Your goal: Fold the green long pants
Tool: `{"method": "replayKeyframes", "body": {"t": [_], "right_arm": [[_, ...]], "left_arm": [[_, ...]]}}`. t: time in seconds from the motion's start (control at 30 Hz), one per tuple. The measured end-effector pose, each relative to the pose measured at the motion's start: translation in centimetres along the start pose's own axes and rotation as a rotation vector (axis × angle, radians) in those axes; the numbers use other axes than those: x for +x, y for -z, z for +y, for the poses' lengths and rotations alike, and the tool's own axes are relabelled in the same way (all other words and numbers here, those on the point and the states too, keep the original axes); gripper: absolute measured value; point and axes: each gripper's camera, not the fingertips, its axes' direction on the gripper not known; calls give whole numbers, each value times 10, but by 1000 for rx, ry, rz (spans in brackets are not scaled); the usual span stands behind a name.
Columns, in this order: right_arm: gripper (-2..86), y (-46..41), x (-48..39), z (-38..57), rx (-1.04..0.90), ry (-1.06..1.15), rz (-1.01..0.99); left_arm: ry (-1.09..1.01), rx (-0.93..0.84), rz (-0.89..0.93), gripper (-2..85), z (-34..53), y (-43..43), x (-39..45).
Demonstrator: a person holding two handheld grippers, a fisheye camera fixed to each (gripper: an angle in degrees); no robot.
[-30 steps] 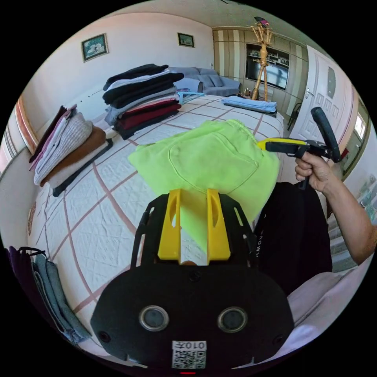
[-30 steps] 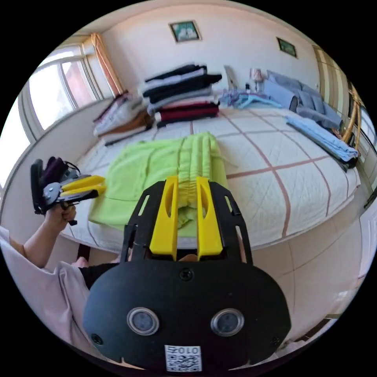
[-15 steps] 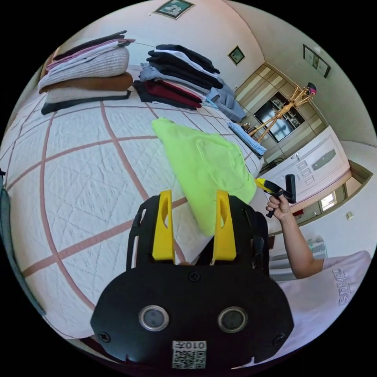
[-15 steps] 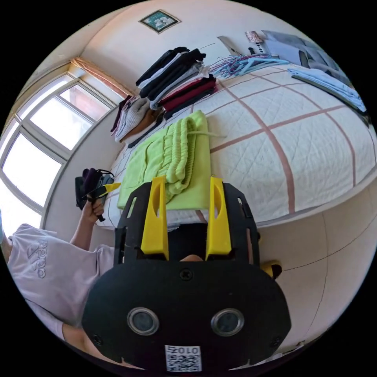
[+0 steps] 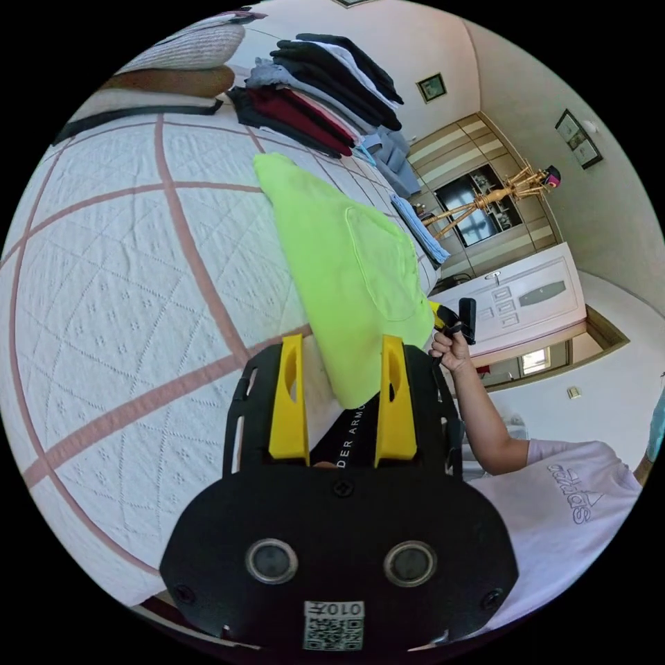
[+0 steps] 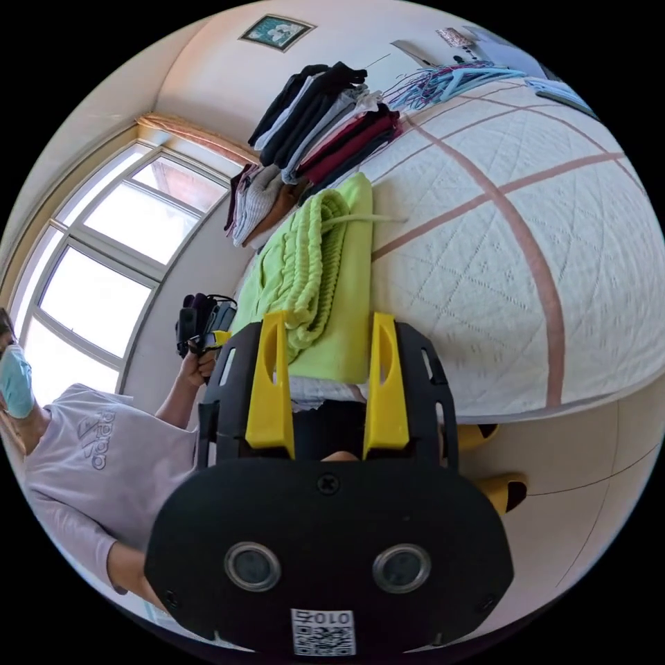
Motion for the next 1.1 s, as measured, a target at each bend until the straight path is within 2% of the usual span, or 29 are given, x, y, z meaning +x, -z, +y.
{"method": "replayKeyframes", "body": {"t": [0.1,0.13,0.2,0.23,0.37,0.53,0.63,0.73,0.87,1.1], "right_arm": [[132,9,6,-11,-37,7,-136],[131,11,1,-14,-37,29,-130],[131,8,-13,-28,-101,75,17],[132,8,-12,-32,-114,75,24],[136,22,22,-46,-117,-9,-134],[145,26,26,-53,-101,-12,-185],[125,33,31,-53,-90,-42,-178],[93,37,54,-50,-76,-156,-272],[73,51,39,-48,-57,-98,-198],[67,90,-31,-72,-1,56,-178]], "left_arm": [[17,0,68,155,-8,3,-13],[13,0,97,155,-12,4,-13],[0,-12,62,154,-18,6,-12],[-2,-31,25,154,-21,4,-14],[57,-23,67,151,-25,12,-37],[39,-48,76,149,-41,12,-28],[26,-60,-9,141,-48,17,-26],[81,-25,99,124,-47,31,-49],[120,57,219,100,-39,61,-63],[1,162,202,72,-75,152,-29]]}}
